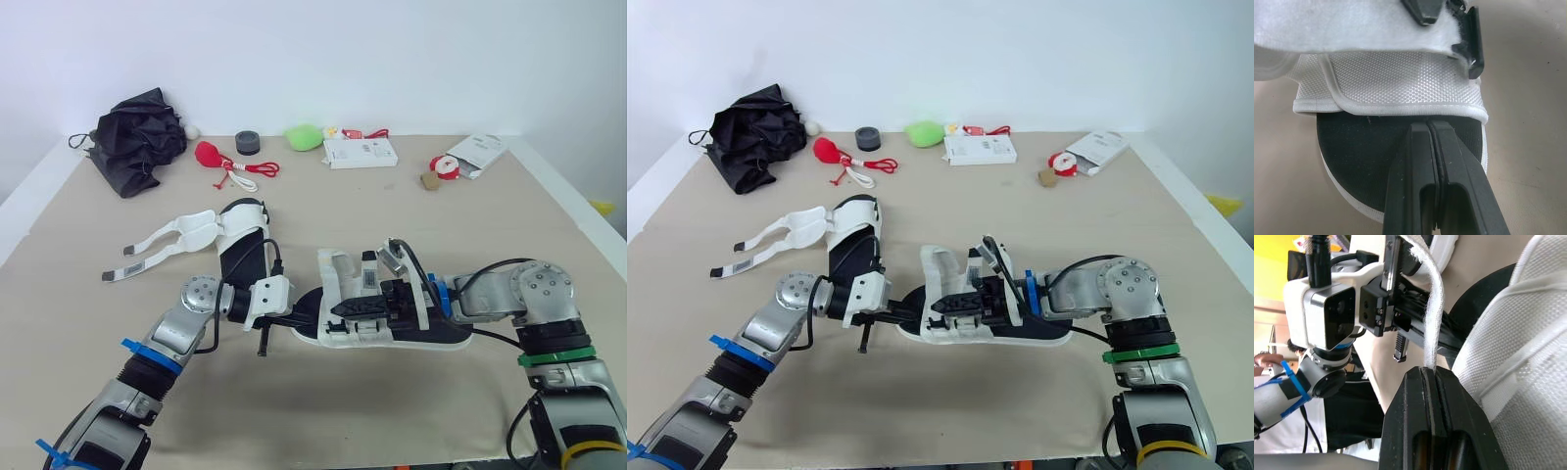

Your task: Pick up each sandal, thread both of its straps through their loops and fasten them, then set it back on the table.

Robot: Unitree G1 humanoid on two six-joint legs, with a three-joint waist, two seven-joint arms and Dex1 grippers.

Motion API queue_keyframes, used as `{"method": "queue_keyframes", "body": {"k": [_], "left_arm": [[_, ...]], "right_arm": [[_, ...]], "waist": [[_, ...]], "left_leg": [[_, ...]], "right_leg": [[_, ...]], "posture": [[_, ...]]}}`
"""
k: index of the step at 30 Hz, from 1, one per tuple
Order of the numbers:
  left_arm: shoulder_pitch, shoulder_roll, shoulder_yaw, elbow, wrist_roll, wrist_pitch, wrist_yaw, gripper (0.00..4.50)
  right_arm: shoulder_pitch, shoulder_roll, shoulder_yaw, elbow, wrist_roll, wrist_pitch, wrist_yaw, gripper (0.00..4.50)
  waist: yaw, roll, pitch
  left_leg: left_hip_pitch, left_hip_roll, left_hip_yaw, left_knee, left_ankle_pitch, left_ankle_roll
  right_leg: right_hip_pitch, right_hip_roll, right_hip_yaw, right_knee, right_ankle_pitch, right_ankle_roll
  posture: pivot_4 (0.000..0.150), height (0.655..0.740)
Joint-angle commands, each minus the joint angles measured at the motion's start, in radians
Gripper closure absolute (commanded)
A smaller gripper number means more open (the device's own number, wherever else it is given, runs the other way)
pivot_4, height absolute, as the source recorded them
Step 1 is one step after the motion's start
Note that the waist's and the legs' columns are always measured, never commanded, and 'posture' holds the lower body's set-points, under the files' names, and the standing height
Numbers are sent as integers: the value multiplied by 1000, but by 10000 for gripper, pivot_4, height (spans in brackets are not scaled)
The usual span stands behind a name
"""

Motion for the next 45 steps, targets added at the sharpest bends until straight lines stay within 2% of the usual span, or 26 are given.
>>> {"method": "queue_keyframes", "body": {"k": [1,8,16,19,22,29,30,31,38,45], "left_arm": [[45,29,-59,77,72,48,-11,45000],[43,30,-57,70,71,58,-10,45000],[42,31,-55,52,67,76,-12,45000],[41,32,-54,46,66,83,-12,45000],[41,34,-54,46,67,84,-14,45000],[34,31,-55,55,67,79,-15,45000],[34,30,-55,57,67,78,-15,45000],[33,30,-56,58,67,77,-15,45000],[31,30,-63,66,66,72,-12,45000],[29,26,-69,75,67,65,-15,45000]], "right_arm": [[13,-26,25,-32,59,-19,-23,44345],[56,-82,100,-98,103,-53,-54,44345],[60,-62,134,-144,-108,-67,-54,44345],[73,-73,133,-234,-198,-60,30,44345],[78,-110,147,-373,-330,-84,196,44345],[80,-124,166,-402,-511,-102,412,44345],[77,-120,167,-393,-537,-105,428,37630],[76,-119,168,-389,-559,-107,446,35519],[10,-66,87,-297,-582,-65,506,4034],[-107,0,2,-167,-601,-18,528,4034]], "waist": [[0,0,0],[0,0,0],[0,0,-2],[0,-1,-4],[0,0,-5],[0,0,-5],[1,0,-5],[1,0,-5],[1,0,-4],[1,1,-4]], "left_leg": [[0,0,0,0,0,0],[-1,0,0,-1,0,0],[0,0,0,-3,0,0],[0,0,0,-3,0,0],[0,0,-1,-4,0,0],[0,0,-1,-5,-1,0],[0,0,-1,-5,-1,0],[0,0,-1,-5,-1,0],[0,0,-1,-5,-1,0],[-1,0,-1,-5,-1,0]], "right_leg": [[0,0,0,0,0,0],[0,0,0,-2,0,2],[1,0,0,-5,0,3],[1,0,-1,-5,-1,4],[1,0,-1,-6,-1,5],[1,0,-1,-8,-2,5],[1,0,-1,-8,-1,3],[1,0,-1,-8,1,0],[1,-1,-2,-8,2,-2],[0,-1,-1,-8,4,-5]], "posture": [[1500,7400],[1500,7400],[1500,7400],[1500,7400],[1500,7400],[1500,7400],[1500,7400],[1500,7400],[1500,7400],[1500,7400]]}}
